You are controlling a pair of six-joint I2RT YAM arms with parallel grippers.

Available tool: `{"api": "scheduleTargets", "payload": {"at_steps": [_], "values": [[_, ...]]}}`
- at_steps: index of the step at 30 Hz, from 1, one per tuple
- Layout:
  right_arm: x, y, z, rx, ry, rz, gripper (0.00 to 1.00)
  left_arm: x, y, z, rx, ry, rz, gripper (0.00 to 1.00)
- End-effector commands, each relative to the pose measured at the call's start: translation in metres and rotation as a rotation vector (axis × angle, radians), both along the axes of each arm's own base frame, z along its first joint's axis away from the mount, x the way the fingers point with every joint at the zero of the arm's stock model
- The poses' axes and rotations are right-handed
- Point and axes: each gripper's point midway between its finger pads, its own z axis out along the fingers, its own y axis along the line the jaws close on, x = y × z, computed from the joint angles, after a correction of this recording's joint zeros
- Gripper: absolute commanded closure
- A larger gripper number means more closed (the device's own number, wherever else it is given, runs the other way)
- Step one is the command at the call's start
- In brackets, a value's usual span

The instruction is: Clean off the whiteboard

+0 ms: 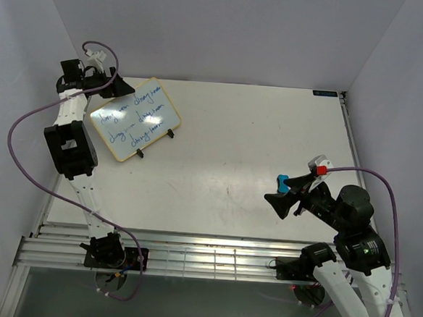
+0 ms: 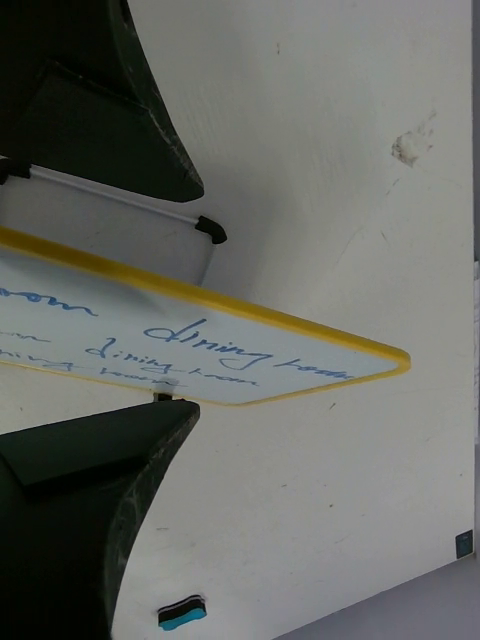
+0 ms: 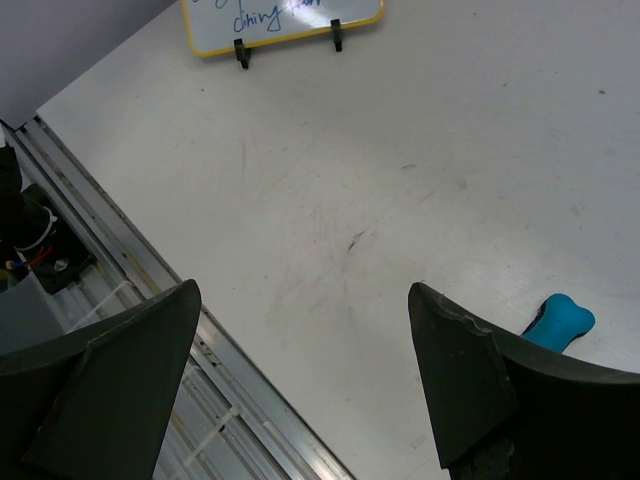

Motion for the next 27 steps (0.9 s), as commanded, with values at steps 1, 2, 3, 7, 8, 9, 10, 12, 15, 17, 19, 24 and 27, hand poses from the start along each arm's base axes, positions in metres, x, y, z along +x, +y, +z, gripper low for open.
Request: {"api": "scheduleTargets", "payload": {"at_steps": [1,2,3,7,8,9,10,12,15,17,19,24,27], "values": [[0.007,-0.002,0.008,0.014,-0.059,-0.026,0.1,0.0,-0.007,0.006,-0.04,-0.034,-0.076,0.11],[0.008,-0.003,0.008,0.011,-0.057,-0.038,0.1,0.0,-0.006,0.003,-0.041,-0.029,-0.073,0.13],[0.009,-0.004,0.008,0.01,-0.059,-0.044,0.1,0.001,-0.004,0.002,-0.039,-0.026,-0.066,0.14],[0.01,-0.004,0.006,0.01,-0.063,-0.048,0.1,-0.004,-0.013,0.007,-0.09,-0.045,-0.138,0.31],[0.009,-0.004,0.006,0.011,-0.062,-0.042,0.1,-0.004,-0.012,0.01,-0.095,-0.045,-0.136,0.39],[0.009,-0.003,0.006,0.013,-0.062,-0.04,0.1,-0.004,-0.012,0.012,-0.108,-0.034,-0.128,0.4],[0.009,-0.003,0.007,0.014,-0.061,-0.038,0.1,-0.004,-0.013,0.014,-0.111,-0.039,-0.136,0.41],[0.008,-0.002,0.007,0.016,-0.062,-0.032,0.1,-0.007,-0.015,0.021,-0.115,-0.051,-0.147,0.39],[0.007,-0.003,0.008,0.019,-0.069,-0.034,0.1,-0.012,-0.018,0.026,-0.12,-0.058,-0.163,0.39],[0.006,-0.003,0.007,0.019,-0.071,-0.034,0.1,-0.014,-0.018,0.025,-0.122,-0.06,-0.167,0.42],[0.006,-0.003,0.007,0.02,-0.072,-0.034,0.1,-0.014,-0.017,0.023,-0.121,-0.054,-0.162,0.45],[0.004,-0.003,0.006,0.021,-0.072,-0.031,0.1,-0.016,-0.012,0.013,-0.076,-0.05,-0.136,0.57],[0.003,-0.003,0.007,0.024,-0.076,-0.027,0.1,-0.014,-0.01,0.016,-0.079,-0.052,-0.132,0.63]]}}
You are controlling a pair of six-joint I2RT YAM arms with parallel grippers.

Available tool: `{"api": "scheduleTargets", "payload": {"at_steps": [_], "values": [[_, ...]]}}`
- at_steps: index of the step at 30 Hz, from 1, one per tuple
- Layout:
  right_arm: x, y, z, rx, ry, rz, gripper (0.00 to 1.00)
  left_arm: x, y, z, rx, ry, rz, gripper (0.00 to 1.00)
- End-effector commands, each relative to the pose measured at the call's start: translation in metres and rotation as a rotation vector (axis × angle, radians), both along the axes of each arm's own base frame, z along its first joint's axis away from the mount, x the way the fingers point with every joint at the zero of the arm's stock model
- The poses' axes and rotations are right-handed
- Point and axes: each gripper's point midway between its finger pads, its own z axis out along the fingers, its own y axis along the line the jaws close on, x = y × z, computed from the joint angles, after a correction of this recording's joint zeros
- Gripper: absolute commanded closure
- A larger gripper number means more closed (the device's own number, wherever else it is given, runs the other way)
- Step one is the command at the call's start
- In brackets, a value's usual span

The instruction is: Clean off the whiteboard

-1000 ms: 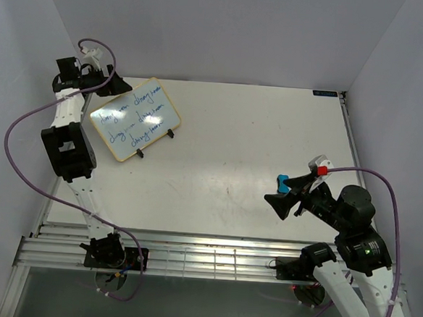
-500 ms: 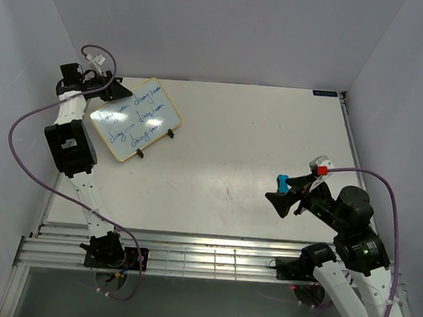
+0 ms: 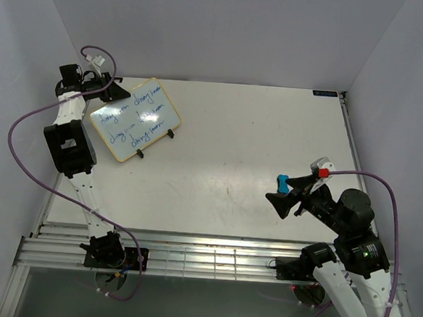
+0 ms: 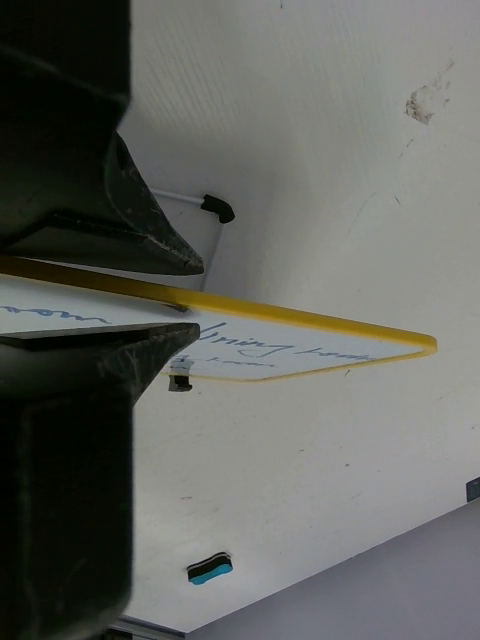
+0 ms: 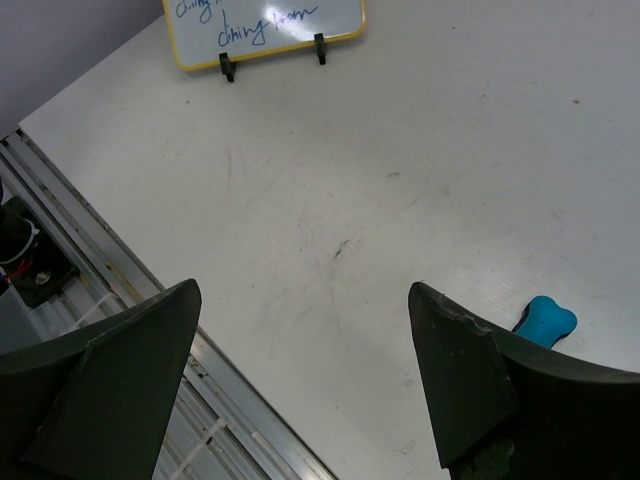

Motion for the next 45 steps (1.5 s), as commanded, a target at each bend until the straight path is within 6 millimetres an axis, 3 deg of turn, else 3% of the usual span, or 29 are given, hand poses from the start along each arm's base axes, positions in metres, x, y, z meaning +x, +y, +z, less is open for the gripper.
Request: {"api": "scheduleTargets", "payload": {"at_steps": [1,9,19,22,26,35,45], "values": [[-0.001,0.002,0.009,0.02,-0.047,0.014,0.1,-0.007,-0.002,0.036,0.02,-0.069,-0.014,0.65],[-0.001,0.002,0.009,0.021,-0.051,0.013,0.1,-0.01,-0.004,0.042,0.011,-0.085,-0.032,0.62],[-0.001,0.002,0.009,0.02,-0.052,0.015,0.1,-0.014,-0.005,0.027,0.007,-0.053,-0.035,0.67],[-0.001,0.002,0.01,0.021,-0.055,0.013,0.1,-0.014,-0.005,0.03,0.01,-0.062,-0.039,0.61],[0.0,0.002,0.009,0.022,-0.052,0.013,0.1,-0.015,-0.007,0.033,-0.004,-0.069,-0.055,0.62],[-0.001,0.002,0.011,0.021,-0.055,0.013,0.1,-0.019,-0.009,0.021,-0.017,-0.06,-0.081,0.55],[-0.001,0.002,0.012,0.021,-0.057,0.016,0.1,-0.017,-0.007,0.012,0.004,-0.043,-0.062,0.6]]}}
